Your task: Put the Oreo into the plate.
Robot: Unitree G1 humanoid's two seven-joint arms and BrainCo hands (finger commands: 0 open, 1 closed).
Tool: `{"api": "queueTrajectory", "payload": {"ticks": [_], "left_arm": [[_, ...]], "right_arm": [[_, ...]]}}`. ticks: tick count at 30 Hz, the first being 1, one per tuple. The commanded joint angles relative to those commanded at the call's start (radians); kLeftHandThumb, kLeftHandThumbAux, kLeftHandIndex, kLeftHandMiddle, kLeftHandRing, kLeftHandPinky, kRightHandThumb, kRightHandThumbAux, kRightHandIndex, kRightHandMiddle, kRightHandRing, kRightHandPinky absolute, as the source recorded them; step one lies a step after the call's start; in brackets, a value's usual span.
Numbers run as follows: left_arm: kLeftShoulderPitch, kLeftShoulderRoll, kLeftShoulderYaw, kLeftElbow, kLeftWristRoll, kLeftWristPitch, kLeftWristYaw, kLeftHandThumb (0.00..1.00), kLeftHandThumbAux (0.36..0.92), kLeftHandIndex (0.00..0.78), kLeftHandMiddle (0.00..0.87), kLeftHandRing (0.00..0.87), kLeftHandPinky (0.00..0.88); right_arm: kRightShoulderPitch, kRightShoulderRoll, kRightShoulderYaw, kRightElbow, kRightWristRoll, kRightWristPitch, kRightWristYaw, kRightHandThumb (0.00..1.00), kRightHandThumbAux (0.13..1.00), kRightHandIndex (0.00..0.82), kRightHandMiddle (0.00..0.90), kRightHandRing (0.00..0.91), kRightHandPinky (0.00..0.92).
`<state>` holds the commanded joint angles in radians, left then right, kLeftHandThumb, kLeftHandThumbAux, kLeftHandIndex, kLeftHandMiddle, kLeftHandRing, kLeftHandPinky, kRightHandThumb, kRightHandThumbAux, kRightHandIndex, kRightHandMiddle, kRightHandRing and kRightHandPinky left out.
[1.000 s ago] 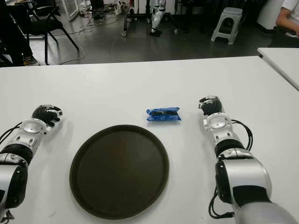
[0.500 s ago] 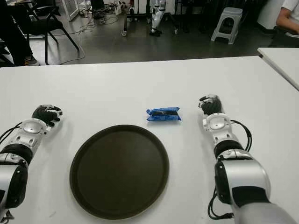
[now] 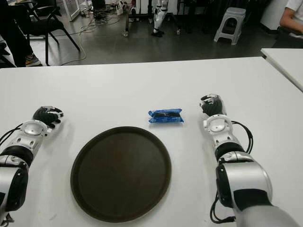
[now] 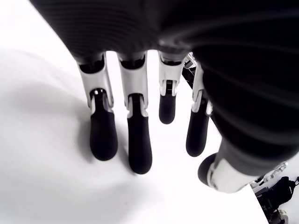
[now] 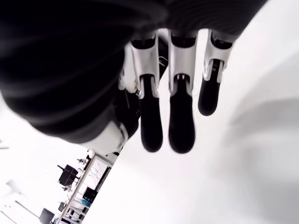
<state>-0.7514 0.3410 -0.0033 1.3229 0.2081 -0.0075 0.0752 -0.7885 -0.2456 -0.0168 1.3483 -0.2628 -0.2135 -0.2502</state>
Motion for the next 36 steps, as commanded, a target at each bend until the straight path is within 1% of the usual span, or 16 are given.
{"api": "queueTrajectory", "payload": {"ticks": [2,3,4,5,6,7,8,10,15,23,25,27,30,36], "left_arm": [[-0.001,0.0,-0.001,0.0,0.001,0.001,-0.001,0.667,0.726,0.397,0.161,0.205,0.235],[-0.001,0.0,-0.001,0.0,0.001,0.001,-0.003,0.668,0.726,0.397,0.158,0.203,0.231],[-0.001,0.0,-0.001,0.0,0.001,0.001,-0.005,0.668,0.726,0.397,0.157,0.202,0.226],[-0.001,0.0,-0.002,0.0,0.001,0.0,-0.007,0.668,0.726,0.397,0.156,0.202,0.225],[-0.001,0.0,-0.002,0.0,0.001,0.0,-0.007,0.668,0.726,0.397,0.156,0.202,0.223],[-0.002,0.0,-0.002,0.0,0.001,0.001,-0.007,0.669,0.726,0.397,0.156,0.201,0.221],[-0.002,0.0,0.0,0.0,-0.001,0.0,-0.008,0.669,0.726,0.397,0.155,0.201,0.221],[-0.002,0.0,0.003,-0.001,-0.005,-0.002,-0.012,0.669,0.726,0.397,0.152,0.2,0.224],[-0.001,-0.001,0.004,-0.001,-0.006,-0.001,-0.01,0.668,0.727,0.397,0.145,0.194,0.224],[0.001,-0.005,0.01,-0.001,-0.012,-0.005,-0.01,0.667,0.727,0.397,0.147,0.199,0.249],[0.001,-0.006,0.014,-0.001,-0.016,-0.004,-0.013,0.667,0.728,0.397,0.145,0.2,0.253],[0.0,-0.007,0.017,-0.001,-0.018,-0.004,-0.014,0.666,0.728,0.397,0.15,0.201,0.251],[0.001,-0.01,0.016,-0.002,-0.016,-0.008,-0.013,0.666,0.729,0.397,0.159,0.204,0.246],[0.003,-0.011,0.016,-0.001,-0.012,-0.014,-0.009,0.666,0.729,0.396,0.17,0.205,0.23]], "right_arm": [[0.001,-0.001,0.003,0.0,-0.003,-0.007,0.004,0.673,0.744,0.396,0.143,0.193,0.311],[0.003,-0.002,0.005,-0.001,-0.004,-0.012,0.009,0.484,0.792,0.32,0.138,0.182,0.29],[0.003,-0.002,0.006,-0.001,-0.004,-0.016,0.013,0.321,0.833,0.265,0.129,0.169,0.274],[0.004,-0.003,0.007,-0.001,-0.004,-0.018,0.015,0.261,0.848,0.245,0.126,0.165,0.269],[0.004,-0.003,0.008,-0.001,-0.004,-0.019,0.016,0.175,0.87,0.216,0.122,0.158,0.261],[0.004,-0.003,0.008,0.0,-0.004,-0.02,0.017,0.119,0.885,0.198,0.119,0.154,0.256],[0.005,-0.004,0.01,0.0,-0.005,-0.023,0.019,0.099,0.89,0.191,0.118,0.153,0.254],[0.006,-0.006,0.013,-0.001,-0.007,-0.033,0.025,0.04,0.907,0.166,0.102,0.131,0.204],[0.009,-0.007,0.006,-0.001,0.001,-0.049,0.041,0.006,0.921,0.133,0.081,0.104,0.165],[0.014,-0.007,-0.006,-0.001,0.013,-0.066,0.066,0.0,0.921,0.106,0.073,0.093,0.124],[0.013,-0.003,0.004,-0.004,0.004,-0.074,0.061,0.0,0.912,0.097,0.071,0.088,0.111],[0.012,0.0,0.016,-0.006,-0.007,-0.084,0.056,0.0,0.877,0.084,0.066,0.082,0.098],[0.013,-0.004,0.024,-0.005,-0.014,-0.089,0.062,0.0,0.844,0.074,0.062,0.079,0.092],[0.011,-0.009,0.058,-0.004,-0.045,-0.099,0.078,0.0,0.812,0.052,0.058,0.068,0.071]]}}
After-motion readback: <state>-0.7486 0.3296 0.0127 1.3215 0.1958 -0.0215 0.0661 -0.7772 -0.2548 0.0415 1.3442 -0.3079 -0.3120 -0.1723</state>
